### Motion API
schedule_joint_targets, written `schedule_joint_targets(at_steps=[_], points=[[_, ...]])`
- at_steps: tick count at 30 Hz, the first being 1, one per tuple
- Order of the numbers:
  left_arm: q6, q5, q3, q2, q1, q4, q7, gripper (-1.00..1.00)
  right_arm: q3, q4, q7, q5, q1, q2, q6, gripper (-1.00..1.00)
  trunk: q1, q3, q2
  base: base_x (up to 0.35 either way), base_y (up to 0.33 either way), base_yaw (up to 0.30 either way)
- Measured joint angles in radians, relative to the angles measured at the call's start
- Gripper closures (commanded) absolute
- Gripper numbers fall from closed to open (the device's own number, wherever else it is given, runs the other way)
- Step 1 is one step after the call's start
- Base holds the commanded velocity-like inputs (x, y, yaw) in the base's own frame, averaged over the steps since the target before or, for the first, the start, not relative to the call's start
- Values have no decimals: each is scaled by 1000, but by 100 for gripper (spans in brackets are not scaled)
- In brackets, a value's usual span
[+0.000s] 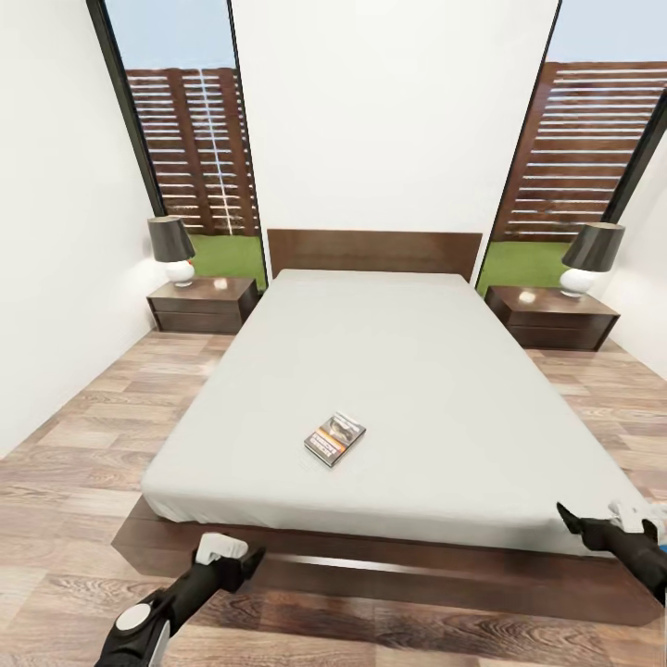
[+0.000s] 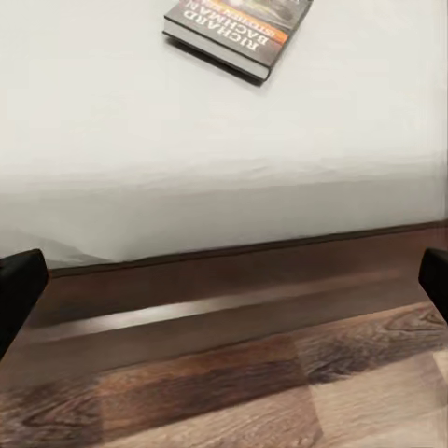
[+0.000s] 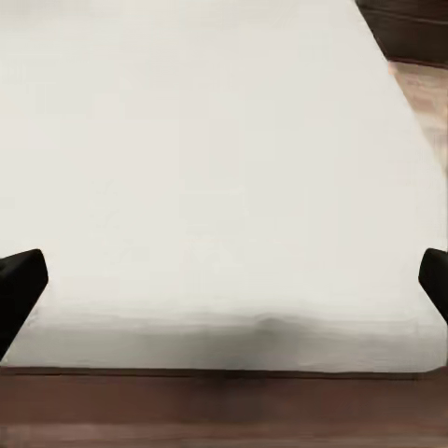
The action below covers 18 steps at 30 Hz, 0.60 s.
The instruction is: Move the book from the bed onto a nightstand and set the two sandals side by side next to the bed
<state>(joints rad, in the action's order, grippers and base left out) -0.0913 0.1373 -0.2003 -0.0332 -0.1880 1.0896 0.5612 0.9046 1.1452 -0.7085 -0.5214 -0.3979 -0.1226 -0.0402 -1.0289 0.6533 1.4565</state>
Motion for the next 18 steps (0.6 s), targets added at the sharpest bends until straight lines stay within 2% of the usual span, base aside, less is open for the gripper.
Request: schedule_joint_targets(at_steps=[2, 5, 6, 8, 9, 11, 14, 15, 16, 17, 18], points=[[-8, 0, 4, 0, 0, 5, 1, -100, -1, 80, -86, 40, 0, 1, -114, -100, 0, 0, 0, 0, 0, 0], [-38, -1, 8, 0, 0, 11, 1, -100, -7, 122, -204, 82, 0, 1, -260, -100, 0, 0, 0, 0, 0, 0], [-73, -2, 11, -1, -2, 33, 1, -100, -23, 135, -303, 102, -1, 1, -346, -100, 0, 0, 0, 0, 0, 0], [-121, -4, 14, -2, -5, 74, 2, -100, -48, 141, -395, 114, -1, 0, -401, -100, 0, 0, 0, 0, 0, 0], [-140, -4, 16, -4, -6, 92, 2, -100, -56, 143, -420, 116, -1, -1, -413, -100, 0, 0, 0, 0, 0, 0], [-229, -7, 22, -21, -13, 172, 2, -100, -75, 147, -481, 121, -1, -2, -440, -100, 0, 0, 0, 0, 0, 0], [-373, -10, 41, -54, -47, 285, 1, -100, -84, 148, -509, 124, -1, -4, -453, -100, 0, 0, 0, 0, 0, 0], [-433, -11, 54, -63, -70, 324, 1, -100, -86, 147, -514, 124, -1, -4, -455, -100, 0, 0, 0, 0, 0, 0], [-559, -17, 86, -76, -127, 370, 1, -100, -88, 148, -519, 125, -1, -5, -456, -100, 0, 0, 0, 0, 0, 0], [-594, -20, 96, -80, -152, 378, 0, -100, -88, 148, -520, 125, -1, -5, -457, -100, 0, 0, 0, 0, 0, 0], [-653, -38, 109, -89, -189, 388, 0, -100, -89, 148, -521, 125, 0, -6, -458, -100, 0, 0, 0, 0, 0, 0]])
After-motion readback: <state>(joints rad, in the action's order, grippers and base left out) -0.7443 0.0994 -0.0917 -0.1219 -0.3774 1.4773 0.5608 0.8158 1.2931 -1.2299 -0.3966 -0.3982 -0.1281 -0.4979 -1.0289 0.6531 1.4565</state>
